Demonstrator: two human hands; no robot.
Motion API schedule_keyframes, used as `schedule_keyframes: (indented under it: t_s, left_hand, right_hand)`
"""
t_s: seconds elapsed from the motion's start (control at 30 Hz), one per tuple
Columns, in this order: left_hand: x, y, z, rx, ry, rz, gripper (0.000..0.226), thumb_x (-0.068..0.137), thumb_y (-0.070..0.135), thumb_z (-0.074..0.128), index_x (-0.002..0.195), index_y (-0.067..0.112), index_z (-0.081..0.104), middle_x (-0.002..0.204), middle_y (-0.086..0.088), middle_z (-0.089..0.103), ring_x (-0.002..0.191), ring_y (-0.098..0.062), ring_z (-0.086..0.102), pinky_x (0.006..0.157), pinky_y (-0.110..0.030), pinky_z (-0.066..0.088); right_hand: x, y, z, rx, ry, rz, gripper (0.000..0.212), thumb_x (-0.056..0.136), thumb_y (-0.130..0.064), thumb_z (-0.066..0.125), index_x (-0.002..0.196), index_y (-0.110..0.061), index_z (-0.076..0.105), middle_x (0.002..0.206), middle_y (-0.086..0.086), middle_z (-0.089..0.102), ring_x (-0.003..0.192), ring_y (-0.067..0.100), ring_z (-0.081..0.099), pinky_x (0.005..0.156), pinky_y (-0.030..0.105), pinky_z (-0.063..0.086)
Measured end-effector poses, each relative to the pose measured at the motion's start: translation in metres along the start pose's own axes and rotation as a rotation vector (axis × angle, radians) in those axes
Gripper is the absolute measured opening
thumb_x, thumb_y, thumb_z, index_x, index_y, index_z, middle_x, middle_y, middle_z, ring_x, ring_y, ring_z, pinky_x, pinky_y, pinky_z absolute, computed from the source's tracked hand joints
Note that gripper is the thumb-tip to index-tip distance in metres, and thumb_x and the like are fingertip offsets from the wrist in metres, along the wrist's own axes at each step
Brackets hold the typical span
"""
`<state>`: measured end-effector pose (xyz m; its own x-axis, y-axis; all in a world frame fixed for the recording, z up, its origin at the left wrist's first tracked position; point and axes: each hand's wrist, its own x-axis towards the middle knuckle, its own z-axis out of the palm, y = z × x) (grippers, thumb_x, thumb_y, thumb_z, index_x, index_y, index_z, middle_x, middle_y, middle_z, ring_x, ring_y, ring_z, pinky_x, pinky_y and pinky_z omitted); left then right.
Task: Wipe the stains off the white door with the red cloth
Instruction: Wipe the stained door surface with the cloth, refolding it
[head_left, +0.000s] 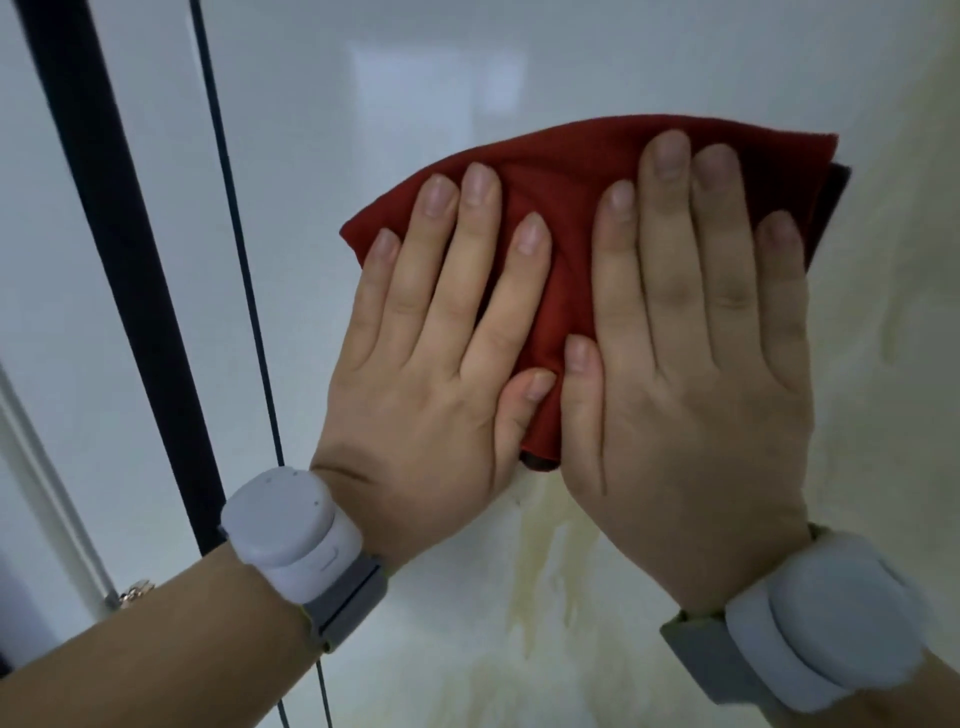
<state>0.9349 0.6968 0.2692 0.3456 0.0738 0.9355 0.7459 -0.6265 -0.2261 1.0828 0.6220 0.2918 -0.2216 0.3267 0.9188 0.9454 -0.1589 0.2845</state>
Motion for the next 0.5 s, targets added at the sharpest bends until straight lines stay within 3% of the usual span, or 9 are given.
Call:
schedule_keyframes:
  t_s: [0.2, 0.5]
  left_hand:
    - [-0.046, 0.009, 0.011, 0.03, -0.044, 0.031, 0.063, 0.109, 0.04, 0.027, 0.16, 0.006, 0.015, 0.165, -0.022, 0.01, 0.158, -0.035, 0.004, 0.128, -0.054, 0.008]
    - [-0.067, 0.002, 0.009, 0.065, -0.12, 0.132, 0.067, 0.11, 0.044, 0.033, 0.164, 0.01, 0.013, 0.17, -0.014, 0.003, 0.16, -0.033, 0.003, 0.129, -0.051, 0.009]
  right_hand:
    - [-0.046, -0.008, 0.007, 0.061, -0.054, -0.015, 0.064, 0.104, -0.029, 0.037, 0.159, -0.002, 0.018, 0.165, 0.014, 0.007, 0.156, 0.031, 0.009, 0.127, 0.049, 0.008]
    - [-0.073, -0.007, 0.005, 0.084, -0.094, -0.009, 0.065, 0.104, -0.032, 0.043, 0.16, -0.006, 0.02, 0.167, 0.012, 0.011, 0.156, 0.028, 0.013, 0.127, 0.046, 0.01]
